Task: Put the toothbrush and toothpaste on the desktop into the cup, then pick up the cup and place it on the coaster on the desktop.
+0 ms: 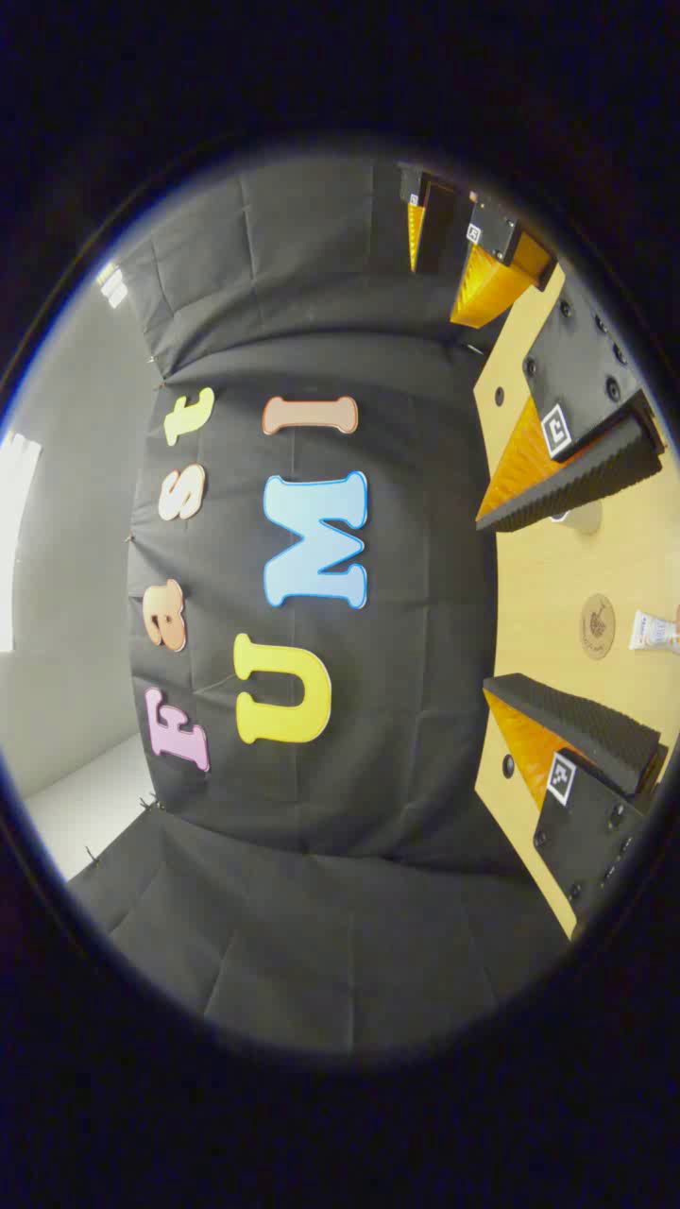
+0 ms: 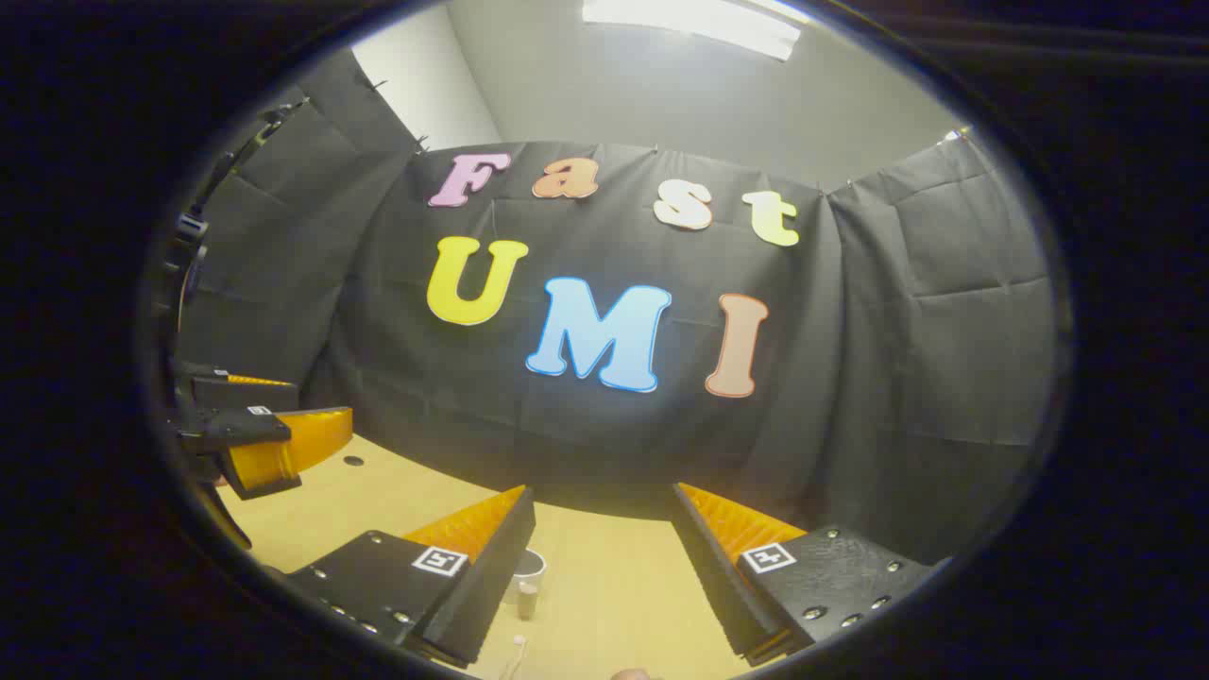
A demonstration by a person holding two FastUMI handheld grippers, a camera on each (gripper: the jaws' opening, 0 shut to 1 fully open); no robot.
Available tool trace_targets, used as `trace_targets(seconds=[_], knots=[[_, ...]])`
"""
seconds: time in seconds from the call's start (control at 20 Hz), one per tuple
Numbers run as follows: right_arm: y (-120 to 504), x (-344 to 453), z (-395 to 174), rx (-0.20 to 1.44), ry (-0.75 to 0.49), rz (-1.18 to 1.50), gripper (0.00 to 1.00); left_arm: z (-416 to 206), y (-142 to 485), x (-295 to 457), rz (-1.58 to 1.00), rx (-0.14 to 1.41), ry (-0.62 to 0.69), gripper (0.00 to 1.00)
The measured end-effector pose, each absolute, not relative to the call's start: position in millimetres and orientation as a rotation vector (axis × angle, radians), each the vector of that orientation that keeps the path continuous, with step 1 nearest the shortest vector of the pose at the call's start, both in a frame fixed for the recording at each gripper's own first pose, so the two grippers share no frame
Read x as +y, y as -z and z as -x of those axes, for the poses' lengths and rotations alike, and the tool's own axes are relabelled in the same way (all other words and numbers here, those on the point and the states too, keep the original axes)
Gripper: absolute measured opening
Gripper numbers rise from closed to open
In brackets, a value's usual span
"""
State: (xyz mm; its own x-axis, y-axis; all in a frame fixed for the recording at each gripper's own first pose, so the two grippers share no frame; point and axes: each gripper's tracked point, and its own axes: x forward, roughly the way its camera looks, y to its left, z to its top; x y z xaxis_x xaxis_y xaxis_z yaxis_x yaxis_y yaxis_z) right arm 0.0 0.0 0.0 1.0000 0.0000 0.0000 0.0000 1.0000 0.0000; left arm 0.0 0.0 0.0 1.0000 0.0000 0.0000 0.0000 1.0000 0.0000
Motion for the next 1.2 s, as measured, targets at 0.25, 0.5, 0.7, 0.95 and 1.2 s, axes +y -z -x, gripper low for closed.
trace_targets(seconds=[0.25,0.5,0.7,0.95,1.2], knots=[[3,2,-5,0.006,-0.016,-0.005,0.90,-4,1,0,-0.014,0.014,0.001,0.96],[8,0,-9,0.020,-0.017,-0.020,0.90,-7,3,0,-0.012,0.035,0.003,0.96],[9,3,-11,0.029,-0.024,-0.036,0.90,-8,2,0,-0.009,0.051,0.003,0.96],[18,10,-13,0.070,-0.040,-0.048,0.90,-10,10,0,0.002,0.100,0.006,0.96],[50,27,-11,0.188,-0.070,-0.104,0.90,-18,47,9,0.020,0.208,0.002,0.96]])
